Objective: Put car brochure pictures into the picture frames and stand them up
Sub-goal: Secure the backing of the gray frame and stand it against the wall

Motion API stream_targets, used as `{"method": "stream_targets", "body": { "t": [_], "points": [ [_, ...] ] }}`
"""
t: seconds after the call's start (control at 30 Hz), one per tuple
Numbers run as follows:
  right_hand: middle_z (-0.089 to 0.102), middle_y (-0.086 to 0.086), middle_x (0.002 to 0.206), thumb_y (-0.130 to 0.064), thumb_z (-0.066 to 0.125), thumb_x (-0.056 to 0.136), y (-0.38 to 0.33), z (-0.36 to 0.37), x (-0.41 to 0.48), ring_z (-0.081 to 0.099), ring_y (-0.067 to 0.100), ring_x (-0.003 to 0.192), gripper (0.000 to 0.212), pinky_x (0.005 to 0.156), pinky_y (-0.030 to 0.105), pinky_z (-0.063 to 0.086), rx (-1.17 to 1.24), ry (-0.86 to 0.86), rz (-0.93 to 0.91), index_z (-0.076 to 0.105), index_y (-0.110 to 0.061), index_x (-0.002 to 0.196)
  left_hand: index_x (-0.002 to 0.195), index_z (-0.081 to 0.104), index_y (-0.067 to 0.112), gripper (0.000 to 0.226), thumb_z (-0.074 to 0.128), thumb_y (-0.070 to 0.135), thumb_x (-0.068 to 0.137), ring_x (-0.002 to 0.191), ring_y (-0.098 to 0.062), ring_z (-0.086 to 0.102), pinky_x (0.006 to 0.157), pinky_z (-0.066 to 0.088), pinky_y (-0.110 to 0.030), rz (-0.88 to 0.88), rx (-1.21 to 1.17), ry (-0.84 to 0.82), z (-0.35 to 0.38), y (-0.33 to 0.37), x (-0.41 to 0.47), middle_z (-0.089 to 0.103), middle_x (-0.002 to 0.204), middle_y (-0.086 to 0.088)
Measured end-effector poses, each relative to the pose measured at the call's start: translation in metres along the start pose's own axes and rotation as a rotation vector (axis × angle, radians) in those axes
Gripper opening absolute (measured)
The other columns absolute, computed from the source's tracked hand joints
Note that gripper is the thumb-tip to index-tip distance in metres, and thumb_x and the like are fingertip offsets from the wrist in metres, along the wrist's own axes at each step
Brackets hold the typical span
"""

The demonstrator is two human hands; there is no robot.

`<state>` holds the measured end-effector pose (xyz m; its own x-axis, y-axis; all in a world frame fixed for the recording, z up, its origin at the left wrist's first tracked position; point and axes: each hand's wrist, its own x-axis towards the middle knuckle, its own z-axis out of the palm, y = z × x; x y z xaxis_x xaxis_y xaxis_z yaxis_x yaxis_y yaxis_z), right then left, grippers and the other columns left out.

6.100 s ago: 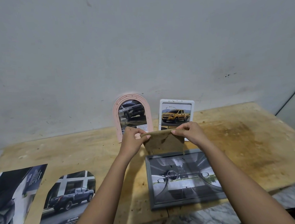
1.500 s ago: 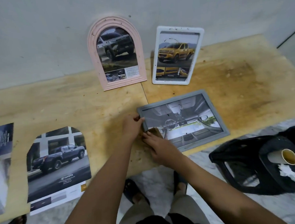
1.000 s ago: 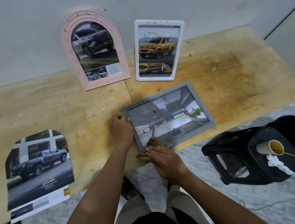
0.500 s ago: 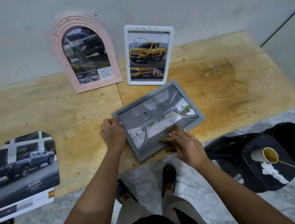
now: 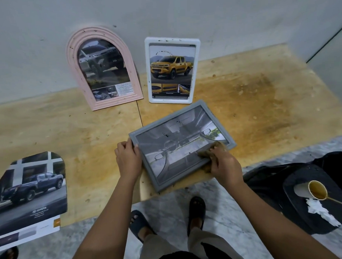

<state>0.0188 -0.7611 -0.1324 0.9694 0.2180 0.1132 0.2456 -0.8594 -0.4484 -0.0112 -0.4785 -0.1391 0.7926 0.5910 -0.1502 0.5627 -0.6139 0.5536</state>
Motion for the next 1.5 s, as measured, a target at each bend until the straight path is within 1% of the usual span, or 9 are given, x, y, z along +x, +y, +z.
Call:
{"method": "stream_targets", "body": {
  "t": [0.1,0.23,0.37,0.53,1.03,1.17,1.3,1.4,1.5],
  "points": [
    [0.061,0.010,0.061,-0.011,0.055,0.075,-0.018,-0.003,0.012,0.056,0.030,0.050,0.016,0.044,0.024,0.031,-0.056,-0.010,-0.053,0.071,-0.013,0.074,0.135,0.042,0.008,0.037,0.034,0.019,0.100,0.117,-0.030,0.036,0.094,0.035,-0.038,0.067,-0.120,0.006,0.003,-0.005,-0.017,0.043,0.127,-0.013],
    [0.060,0.003,0.053,-0.021,0.047,0.078,-0.029,0.008,0.004,0.055,0.023,0.044,0.024,0.040,0.025,0.037,-0.086,-0.005,-0.160,0.070,-0.018,0.072,0.148,0.021,0.007,0.053,0.027,0.033,0.102,0.141,-0.023,0.020,0.116,0.020,-0.036,0.089,-0.107,-0.068,0.017,-0.015,-0.054,0.022,0.154,-0.010],
    [0.074,0.005,0.091,-0.023,0.049,0.084,-0.030,0.025,-0.023,0.071,0.019,0.086,0.028,0.066,0.027,0.053,-0.034,-0.007,-0.287,0.074,-0.012,0.087,0.146,0.020,0.002,0.054,0.023,0.032,0.102,0.144,-0.022,0.013,0.117,0.020,-0.043,0.033,-0.127,-0.010,0.026,-0.018,-0.063,0.021,0.154,-0.015],
    [0.063,0.007,0.125,-0.019,0.047,0.087,-0.029,0.039,-0.041,0.057,0.019,0.119,0.037,0.102,0.029,0.038,0.042,-0.091,-0.444,0.066,-0.008,0.116,0.147,0.023,0.004,0.049,0.022,0.026,0.103,0.144,-0.022,0.017,0.117,0.020,-0.041,-0.054,-0.126,0.088,0.021,-0.013,-0.055,0.022,0.155,-0.011],
    [0.054,0.002,0.134,-0.016,0.042,0.090,0.052,0.000,-0.031,0.044,0.014,0.128,0.040,0.110,0.036,0.033,0.092,-0.144,-0.313,0.058,-0.007,0.126,0.149,0.020,0.007,0.049,0.021,0.026,0.103,0.144,-0.018,0.015,0.119,0.009,-0.034,0.009,-0.053,0.100,0.022,-0.026,-0.055,0.023,0.155,-0.009],
    [0.067,-0.002,0.104,-0.028,0.041,0.096,0.033,-0.014,-0.019,0.063,0.015,0.094,0.032,0.078,0.031,0.051,0.263,-0.118,-0.045,0.062,-0.017,0.118,0.149,0.018,0.006,0.050,0.022,0.027,0.103,0.145,-0.019,0.013,0.119,0.008,-0.035,0.022,-0.061,0.102,0.023,-0.026,-0.055,0.022,0.155,-0.009],
    [0.043,-0.005,0.063,-0.040,0.033,0.098,0.011,-0.028,0.010,0.039,0.010,0.054,0.033,0.052,0.033,0.031,0.488,0.141,0.279,0.050,-0.014,0.087,0.149,0.017,0.007,0.056,0.020,0.034,0.100,0.145,-0.018,0.013,0.119,0.007,-0.033,0.030,-0.042,0.103,0.025,-0.028,-0.055,0.022,0.155,-0.009],
    [0.053,-0.013,0.088,-0.037,0.031,0.099,0.002,-0.029,0.024,0.049,0.003,0.075,0.035,0.064,0.028,0.038,0.438,0.153,0.292,0.053,-0.014,0.115,0.149,0.018,0.007,0.056,0.022,0.036,0.100,0.145,-0.017,0.013,0.119,0.008,-0.033,0.039,-0.042,0.104,0.025,-0.029,-0.056,0.023,0.155,-0.009],
    [0.039,-0.006,0.143,-0.028,0.035,0.100,0.001,-0.012,0.019,0.035,0.002,0.128,0.047,0.103,0.022,0.035,0.272,-0.084,0.130,0.029,-0.014,0.145,0.149,0.019,0.008,0.057,0.022,0.036,0.100,0.144,-0.016,0.014,0.118,0.009,-0.033,0.049,-0.041,0.106,0.025,-0.031,-0.057,0.023,0.155,-0.008]
  ]
}}
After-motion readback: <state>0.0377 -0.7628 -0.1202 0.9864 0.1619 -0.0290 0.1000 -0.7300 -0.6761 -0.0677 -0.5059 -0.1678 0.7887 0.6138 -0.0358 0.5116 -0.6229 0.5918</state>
